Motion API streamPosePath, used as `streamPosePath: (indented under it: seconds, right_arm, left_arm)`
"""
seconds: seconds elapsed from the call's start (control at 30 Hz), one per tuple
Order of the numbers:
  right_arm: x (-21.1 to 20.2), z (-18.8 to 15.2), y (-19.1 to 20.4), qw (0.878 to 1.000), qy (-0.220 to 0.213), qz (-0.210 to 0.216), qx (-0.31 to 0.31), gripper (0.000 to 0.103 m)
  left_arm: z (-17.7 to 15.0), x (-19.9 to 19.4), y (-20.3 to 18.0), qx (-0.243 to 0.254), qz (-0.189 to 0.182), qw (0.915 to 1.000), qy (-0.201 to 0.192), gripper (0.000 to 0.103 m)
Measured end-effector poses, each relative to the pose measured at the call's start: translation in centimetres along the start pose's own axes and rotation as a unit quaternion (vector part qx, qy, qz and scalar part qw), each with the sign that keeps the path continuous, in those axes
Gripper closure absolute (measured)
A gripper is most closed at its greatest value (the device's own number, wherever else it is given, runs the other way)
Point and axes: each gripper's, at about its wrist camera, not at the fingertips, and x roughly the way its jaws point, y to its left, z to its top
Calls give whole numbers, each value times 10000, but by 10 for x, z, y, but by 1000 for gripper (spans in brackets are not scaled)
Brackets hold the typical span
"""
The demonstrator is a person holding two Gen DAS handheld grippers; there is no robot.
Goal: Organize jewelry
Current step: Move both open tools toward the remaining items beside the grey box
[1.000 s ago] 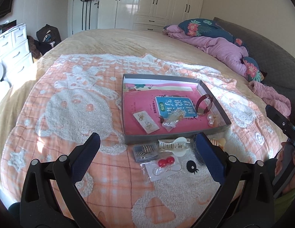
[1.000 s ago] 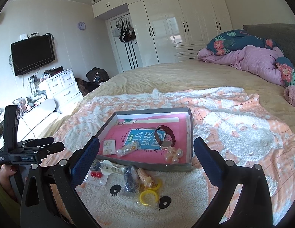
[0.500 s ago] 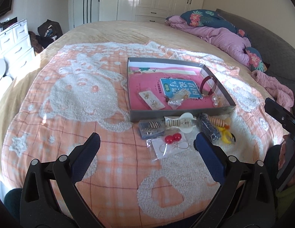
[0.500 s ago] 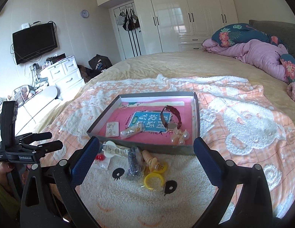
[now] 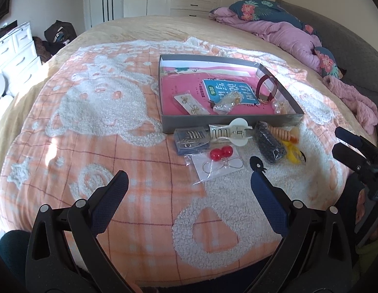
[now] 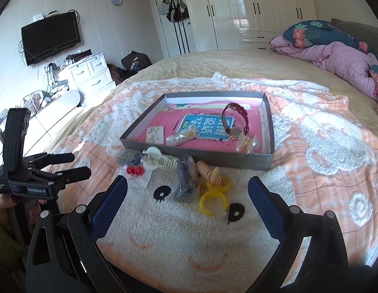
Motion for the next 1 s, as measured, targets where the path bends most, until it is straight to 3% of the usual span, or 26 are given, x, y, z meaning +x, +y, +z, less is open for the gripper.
streamPosePath:
  seconds: [0.33,0.77,1.0]
  right_arm:
    - [5,-13,-2,9998,188,18,56,4]
    - [29,-28,-26,9978,524,-323,250,5]
    - [38,-29,-36,9969,544,-490,289,5]
  left_arm:
    - [-10,15,-9,121,38,9996,270,9]
    - [-21,36,-17,251,38,9982,538,9]
    - [-21,39,-23,331,-118,9982,491,9]
